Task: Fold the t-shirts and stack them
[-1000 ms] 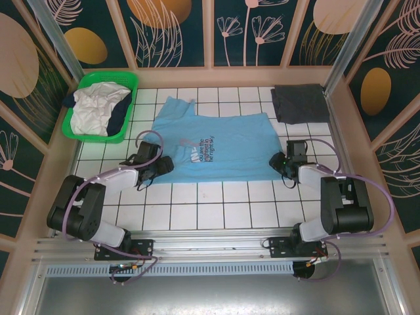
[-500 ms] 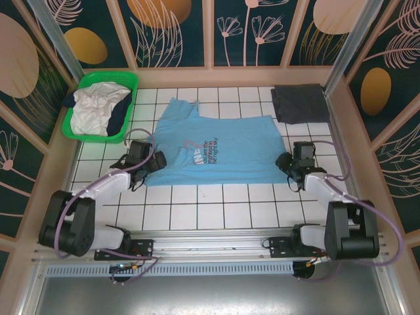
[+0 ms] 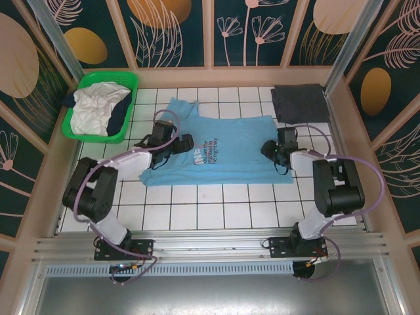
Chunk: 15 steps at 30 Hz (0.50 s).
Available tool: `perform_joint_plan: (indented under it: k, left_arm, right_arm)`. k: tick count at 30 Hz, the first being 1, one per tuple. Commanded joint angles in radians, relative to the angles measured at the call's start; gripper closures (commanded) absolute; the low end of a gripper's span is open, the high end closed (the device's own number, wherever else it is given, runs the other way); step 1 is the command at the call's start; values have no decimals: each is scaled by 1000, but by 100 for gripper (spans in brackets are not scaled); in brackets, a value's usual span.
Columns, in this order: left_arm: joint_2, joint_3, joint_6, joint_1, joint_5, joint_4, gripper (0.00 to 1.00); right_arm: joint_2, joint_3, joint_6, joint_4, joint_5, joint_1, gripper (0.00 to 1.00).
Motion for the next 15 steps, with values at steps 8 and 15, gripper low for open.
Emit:
perform_joint_plan:
  k: [8, 15]
  left_arm:
    - [98, -117, 23, 7, -135, -49, 1]
    - [-25, -254, -31, 7, -148, -104, 2]
  right_arm:
    - [-55, -127, 22, -35, 18, 23, 56]
    - [-179, -241, 52, -55, 6, 43, 55]
